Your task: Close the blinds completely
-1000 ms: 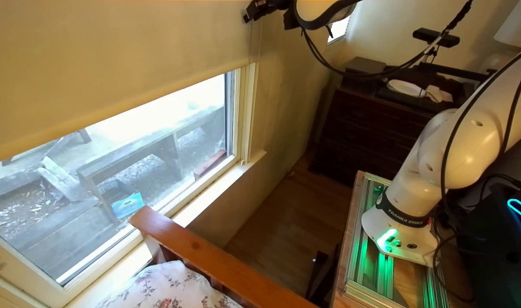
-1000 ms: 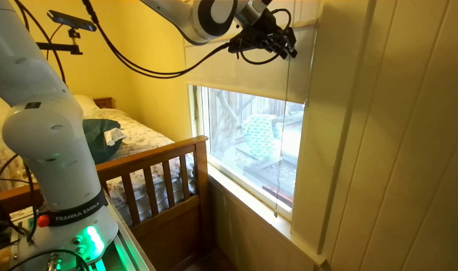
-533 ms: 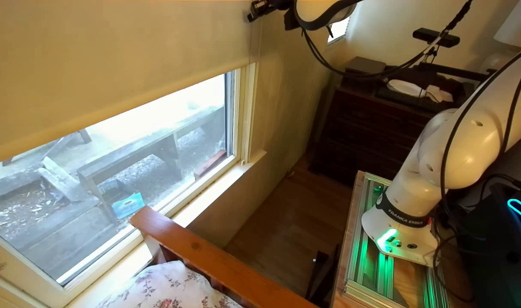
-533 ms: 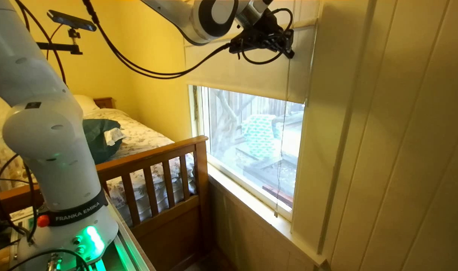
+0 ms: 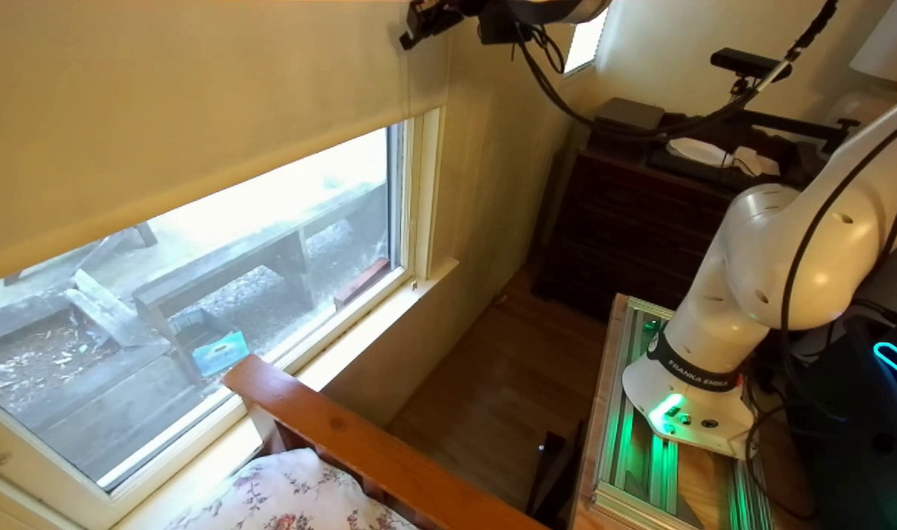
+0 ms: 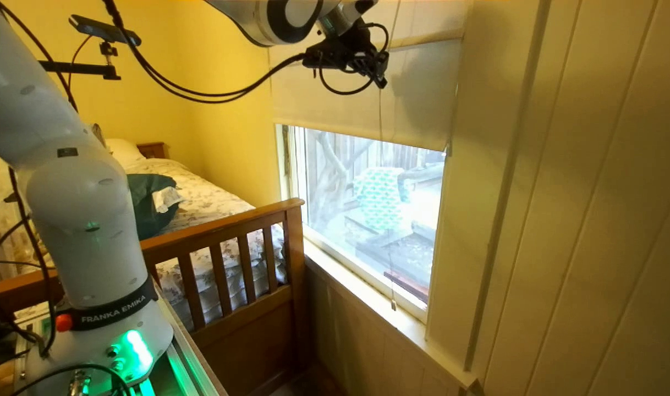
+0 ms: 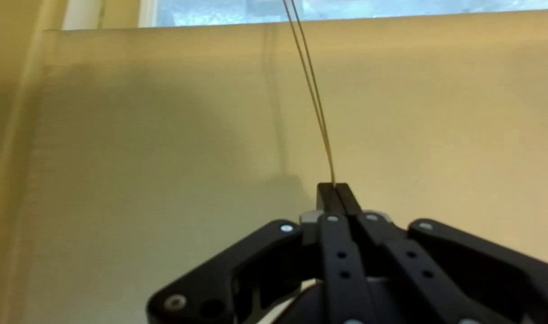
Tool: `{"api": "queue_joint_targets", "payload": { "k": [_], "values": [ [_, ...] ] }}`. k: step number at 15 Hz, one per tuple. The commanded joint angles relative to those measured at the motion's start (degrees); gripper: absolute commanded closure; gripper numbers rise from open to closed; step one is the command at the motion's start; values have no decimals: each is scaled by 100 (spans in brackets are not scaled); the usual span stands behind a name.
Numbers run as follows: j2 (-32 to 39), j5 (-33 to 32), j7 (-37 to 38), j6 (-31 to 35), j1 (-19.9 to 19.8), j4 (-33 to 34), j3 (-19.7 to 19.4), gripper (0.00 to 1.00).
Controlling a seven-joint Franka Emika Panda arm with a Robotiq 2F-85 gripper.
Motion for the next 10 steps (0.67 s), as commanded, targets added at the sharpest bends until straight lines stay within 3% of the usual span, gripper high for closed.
{"api": "queue_joint_targets", "payload": {
  "k": [1, 5, 10],
  "values": [
    [-625, 786, -198, -734, 676, -429, 32, 99],
    [-894, 1424, -115, -1165, 1181, -357, 84, 99],
    [-983, 1616, -93, -1425, 1292, -522, 207, 99]
  ]
}}
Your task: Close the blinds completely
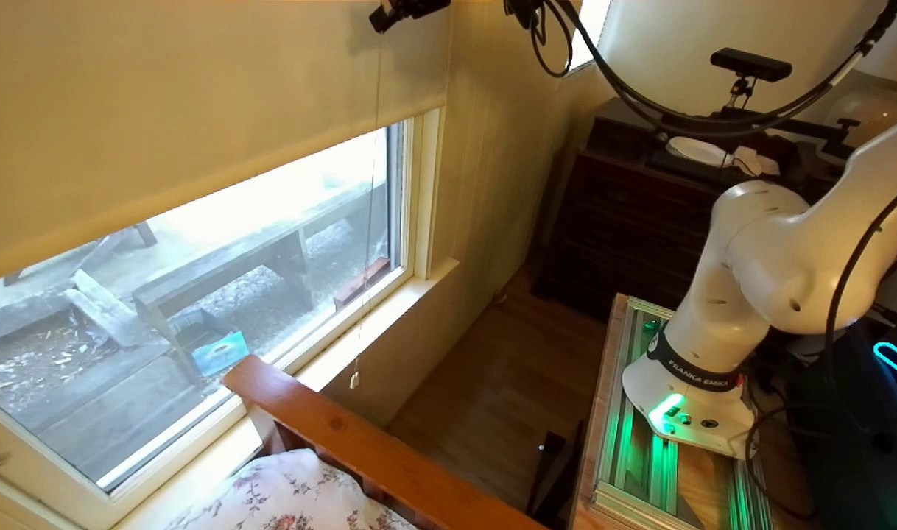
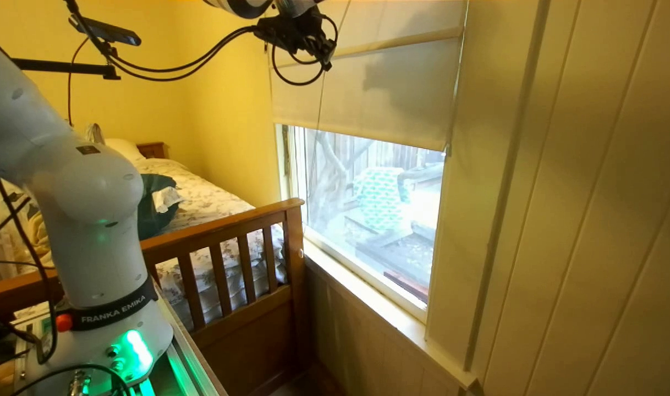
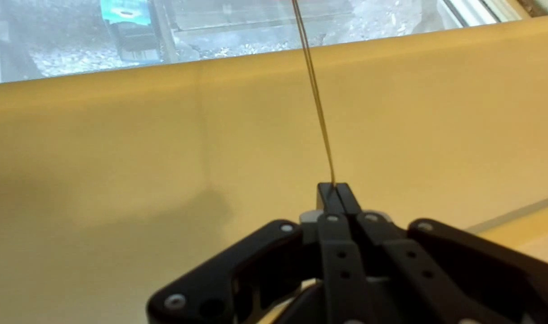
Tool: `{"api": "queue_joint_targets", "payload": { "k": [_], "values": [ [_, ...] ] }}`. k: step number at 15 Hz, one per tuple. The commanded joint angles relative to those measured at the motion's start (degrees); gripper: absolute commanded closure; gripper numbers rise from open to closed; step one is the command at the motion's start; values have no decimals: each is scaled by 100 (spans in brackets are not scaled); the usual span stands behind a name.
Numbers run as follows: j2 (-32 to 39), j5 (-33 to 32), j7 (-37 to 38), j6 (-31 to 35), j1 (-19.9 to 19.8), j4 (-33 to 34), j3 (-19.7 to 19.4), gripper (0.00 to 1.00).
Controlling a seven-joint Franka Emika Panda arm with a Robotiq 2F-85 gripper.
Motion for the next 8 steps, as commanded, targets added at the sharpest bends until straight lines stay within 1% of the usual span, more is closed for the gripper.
{"api": "queue_joint_targets", "payload": {
  "k": [1, 2, 5, 6, 8],
  "values": [
    [-81, 205, -62, -395, 88, -534, 185, 99],
    [-83, 113, -30, -270, 22, -723, 282, 99],
    [-96, 4, 5, -200, -64, -1016, 431, 99],
    [-97, 89, -20, -188, 13, -1090, 441, 99],
    [-68, 204, -79, -309, 137, -943, 401, 99]
  ]
}}
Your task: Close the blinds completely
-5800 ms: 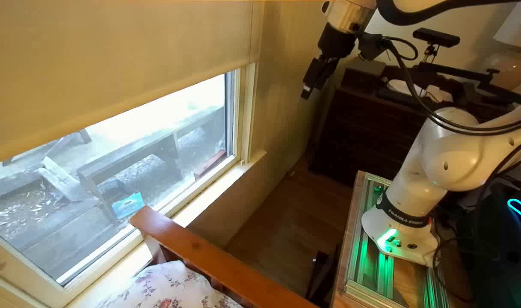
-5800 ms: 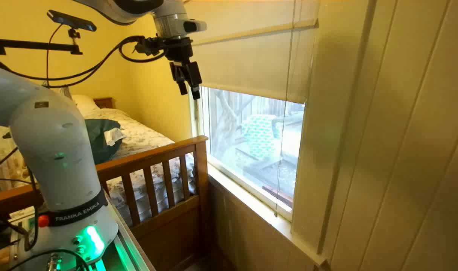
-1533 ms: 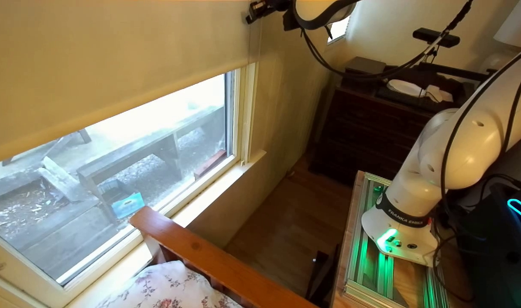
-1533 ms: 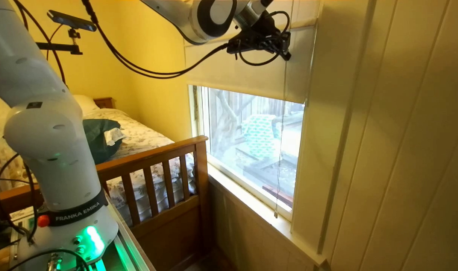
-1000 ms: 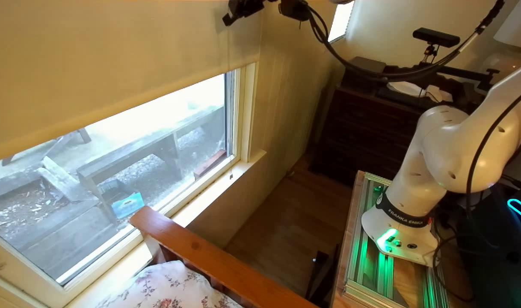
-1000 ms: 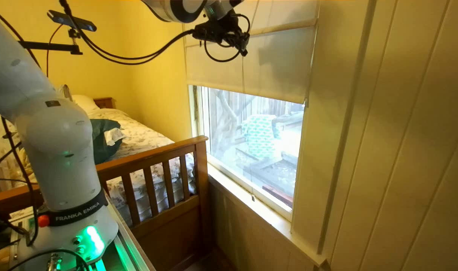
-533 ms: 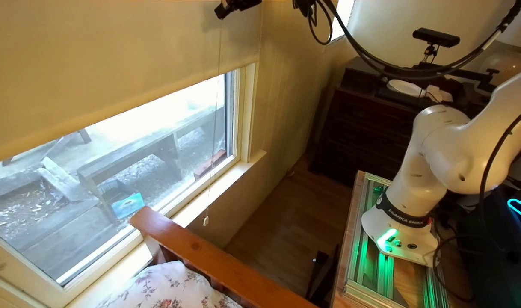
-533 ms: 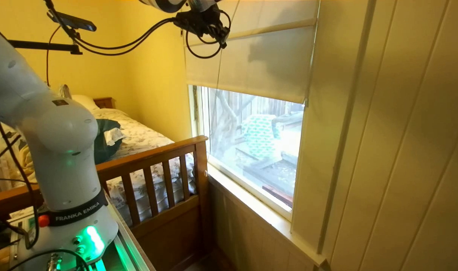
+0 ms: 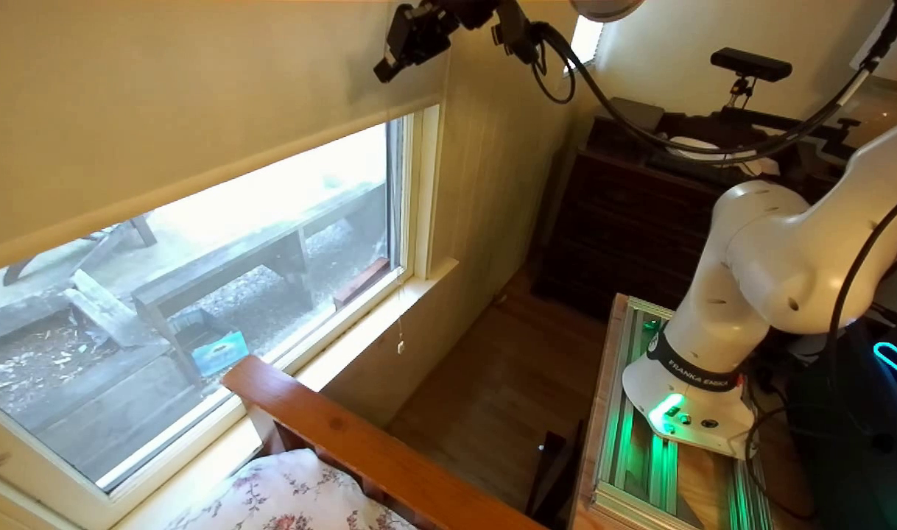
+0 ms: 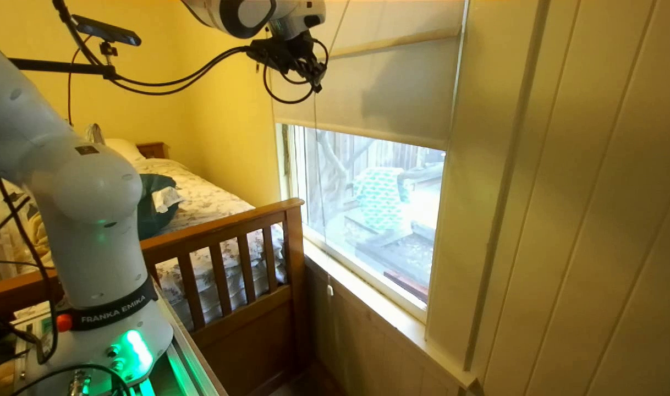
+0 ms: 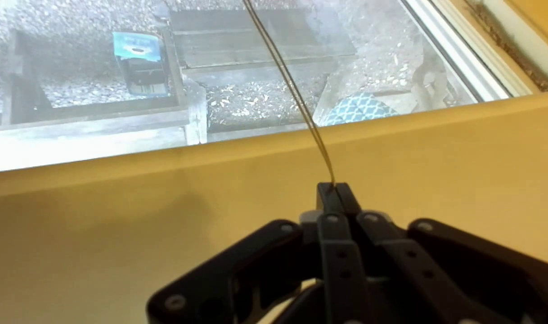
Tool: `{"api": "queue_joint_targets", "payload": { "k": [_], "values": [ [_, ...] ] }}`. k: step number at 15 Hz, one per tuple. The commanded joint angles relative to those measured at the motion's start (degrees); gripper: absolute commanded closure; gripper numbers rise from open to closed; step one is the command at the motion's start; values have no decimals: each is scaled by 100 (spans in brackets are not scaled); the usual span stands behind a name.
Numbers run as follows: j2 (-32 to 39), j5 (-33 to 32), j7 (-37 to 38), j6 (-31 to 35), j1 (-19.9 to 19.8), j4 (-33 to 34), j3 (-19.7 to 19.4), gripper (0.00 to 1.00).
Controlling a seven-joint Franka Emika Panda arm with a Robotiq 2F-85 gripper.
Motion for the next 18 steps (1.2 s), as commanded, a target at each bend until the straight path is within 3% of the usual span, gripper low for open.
{"api": "queue_joint_targets", "payload": {
  "k": [1, 6, 18],
  "values": [
    [-40, 247, -74, -214, 240, -323, 121, 99],
    [-145, 336, -10, -210, 306, 126, 81, 99],
    [45, 398, 212, -117, -40, 1455, -227, 99]
  ]
}}
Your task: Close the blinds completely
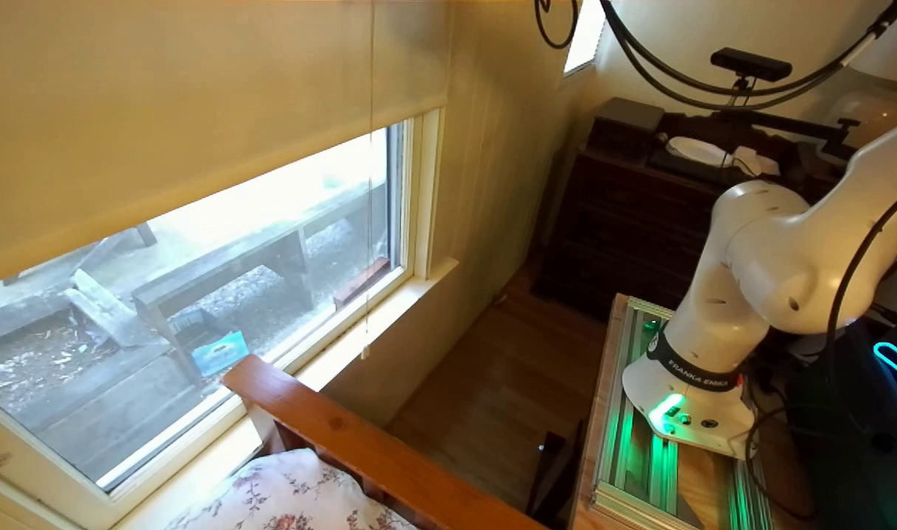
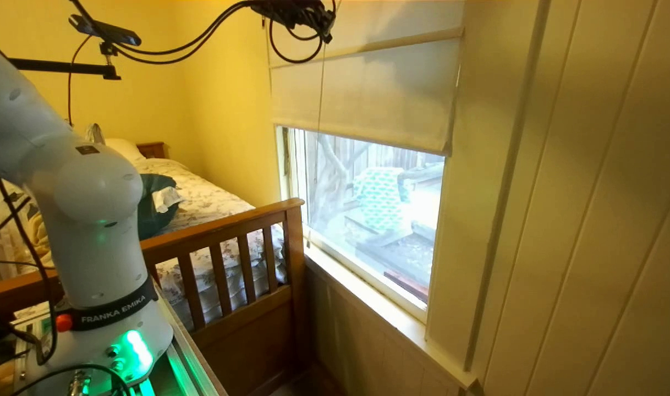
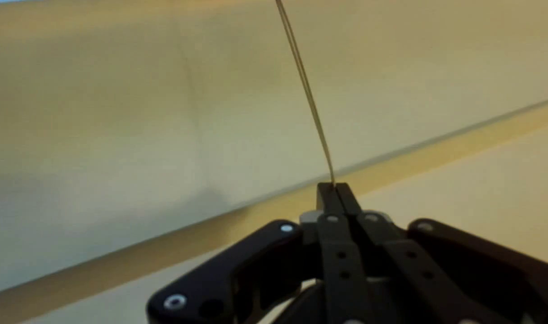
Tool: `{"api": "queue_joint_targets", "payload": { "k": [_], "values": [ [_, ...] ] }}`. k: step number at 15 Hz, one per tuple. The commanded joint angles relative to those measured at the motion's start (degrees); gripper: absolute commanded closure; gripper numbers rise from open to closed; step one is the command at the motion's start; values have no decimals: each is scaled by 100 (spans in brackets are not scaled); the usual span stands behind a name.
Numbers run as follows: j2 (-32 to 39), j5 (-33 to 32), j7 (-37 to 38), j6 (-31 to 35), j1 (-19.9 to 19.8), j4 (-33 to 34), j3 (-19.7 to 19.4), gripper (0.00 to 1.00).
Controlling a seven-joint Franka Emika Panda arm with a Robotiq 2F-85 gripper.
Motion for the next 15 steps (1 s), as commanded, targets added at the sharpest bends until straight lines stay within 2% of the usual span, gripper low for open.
{"api": "queue_joint_targets", "payload": {
  "k": [1, 6, 15],
  "values": [
    [135, 227, 75, -102, -65, 536, -53, 99],
    [247, 152, 216, -35, -230, 1097, -60, 99],
    [745, 23, 636, 67, -839, 2225, -78, 99]
  ]
}}
